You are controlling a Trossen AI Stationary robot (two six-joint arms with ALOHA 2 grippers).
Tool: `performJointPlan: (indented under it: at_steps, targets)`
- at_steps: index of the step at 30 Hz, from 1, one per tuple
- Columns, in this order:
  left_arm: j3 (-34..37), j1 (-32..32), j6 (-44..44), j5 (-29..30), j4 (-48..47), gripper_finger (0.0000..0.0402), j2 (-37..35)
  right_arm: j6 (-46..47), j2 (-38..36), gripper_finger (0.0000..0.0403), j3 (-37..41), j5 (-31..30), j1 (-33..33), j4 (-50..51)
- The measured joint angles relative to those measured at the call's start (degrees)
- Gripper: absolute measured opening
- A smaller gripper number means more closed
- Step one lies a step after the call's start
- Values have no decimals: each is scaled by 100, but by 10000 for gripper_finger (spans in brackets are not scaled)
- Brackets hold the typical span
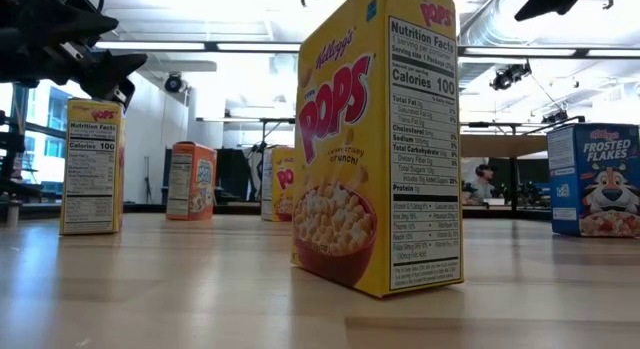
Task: Stack cereal on shelf
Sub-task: Put the top right blue cereal box on the shelf
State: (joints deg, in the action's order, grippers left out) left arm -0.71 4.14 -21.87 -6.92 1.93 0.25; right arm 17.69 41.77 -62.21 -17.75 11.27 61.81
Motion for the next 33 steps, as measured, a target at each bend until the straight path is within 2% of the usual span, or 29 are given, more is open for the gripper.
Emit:
performJointPlan:
  at_steps: [6,13,24,33]
  targets:
    - [0,0,-2,0,5,200,0,28,823,280,-328,550,1,849]
    - [0,0,-2,0,7,200,0,-65,1532,280,-328,630,0,1730]
    - [0,0,-2,2,7,200,-1,-271,2161,279,-309,747,0,1926]
    - [0,0,46,2,4,200,0,-120,2311,279,415,941,1,1709]
